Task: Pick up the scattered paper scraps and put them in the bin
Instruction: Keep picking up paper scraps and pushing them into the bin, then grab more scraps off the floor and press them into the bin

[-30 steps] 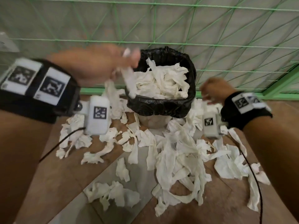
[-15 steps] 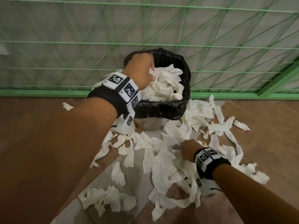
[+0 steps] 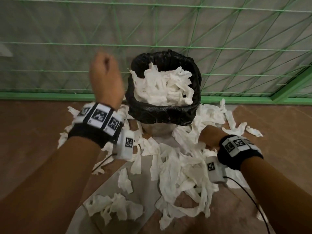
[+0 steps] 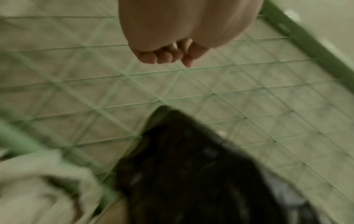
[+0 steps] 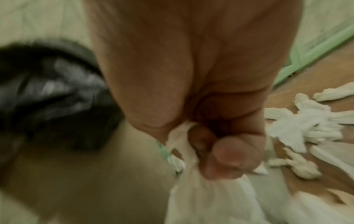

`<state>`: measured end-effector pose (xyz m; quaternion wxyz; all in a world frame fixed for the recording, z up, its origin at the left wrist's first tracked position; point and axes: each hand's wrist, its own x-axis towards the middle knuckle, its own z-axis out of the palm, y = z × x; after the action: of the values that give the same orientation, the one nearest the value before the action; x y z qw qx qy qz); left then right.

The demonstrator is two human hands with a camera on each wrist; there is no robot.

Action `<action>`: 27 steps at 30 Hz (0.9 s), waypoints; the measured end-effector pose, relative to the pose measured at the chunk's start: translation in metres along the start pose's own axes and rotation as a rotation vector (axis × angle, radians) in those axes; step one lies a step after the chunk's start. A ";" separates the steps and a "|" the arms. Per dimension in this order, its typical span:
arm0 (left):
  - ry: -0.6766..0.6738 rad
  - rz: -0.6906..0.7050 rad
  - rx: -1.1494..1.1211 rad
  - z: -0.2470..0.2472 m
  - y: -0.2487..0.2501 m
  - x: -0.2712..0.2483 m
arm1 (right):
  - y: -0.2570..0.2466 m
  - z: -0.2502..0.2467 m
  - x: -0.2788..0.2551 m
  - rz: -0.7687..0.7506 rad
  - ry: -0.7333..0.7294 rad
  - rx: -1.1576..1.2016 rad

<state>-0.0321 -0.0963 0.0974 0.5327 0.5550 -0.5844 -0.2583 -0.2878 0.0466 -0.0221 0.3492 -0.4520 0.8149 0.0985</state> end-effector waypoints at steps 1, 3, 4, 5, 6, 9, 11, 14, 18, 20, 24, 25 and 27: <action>0.054 -0.084 -0.016 -0.009 -0.014 -0.010 | 0.000 -0.007 -0.001 0.001 0.044 0.036; 0.045 -0.168 0.098 -0.024 -0.051 -0.039 | 0.000 -0.026 -0.002 -0.011 0.109 0.138; -0.021 -0.168 0.214 -0.030 -0.073 -0.057 | 0.000 -0.037 -0.001 -0.016 0.154 0.170; -0.132 -0.153 0.322 -0.034 -0.096 -0.075 | -0.001 -0.047 -0.002 -0.027 0.206 0.227; -0.291 -0.117 0.409 -0.038 -0.116 -0.094 | -0.003 -0.059 -0.003 -0.026 0.224 0.304; -0.921 0.080 0.759 -0.039 -0.163 -0.146 | -0.009 -0.091 -0.014 -0.094 0.248 0.420; -1.138 0.067 0.949 -0.036 -0.176 -0.167 | -0.016 -0.116 -0.024 -0.156 0.362 0.456; -1.147 0.139 1.057 -0.030 -0.171 -0.183 | -0.038 -0.154 -0.050 -0.250 0.578 0.389; -1.007 0.401 1.232 -0.021 -0.175 -0.192 | -0.076 -0.193 -0.094 -0.444 0.656 0.498; -0.960 0.394 1.131 -0.022 -0.177 -0.191 | -0.096 -0.203 -0.111 -0.571 0.762 0.513; -0.862 0.262 1.020 -0.030 -0.171 -0.183 | -0.129 -0.205 -0.119 -0.666 0.788 0.330; -0.843 0.162 0.927 -0.031 -0.171 -0.178 | -0.136 -0.203 -0.115 -0.701 0.783 0.306; -0.785 0.005 0.735 -0.029 -0.176 -0.168 | -0.147 -0.193 -0.103 -0.636 0.657 0.297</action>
<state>0.0292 0.0235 -0.1078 0.0452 0.5651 -0.7928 -0.2236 -0.2264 -0.0603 0.2110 0.1468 -0.6314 0.7086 -0.2788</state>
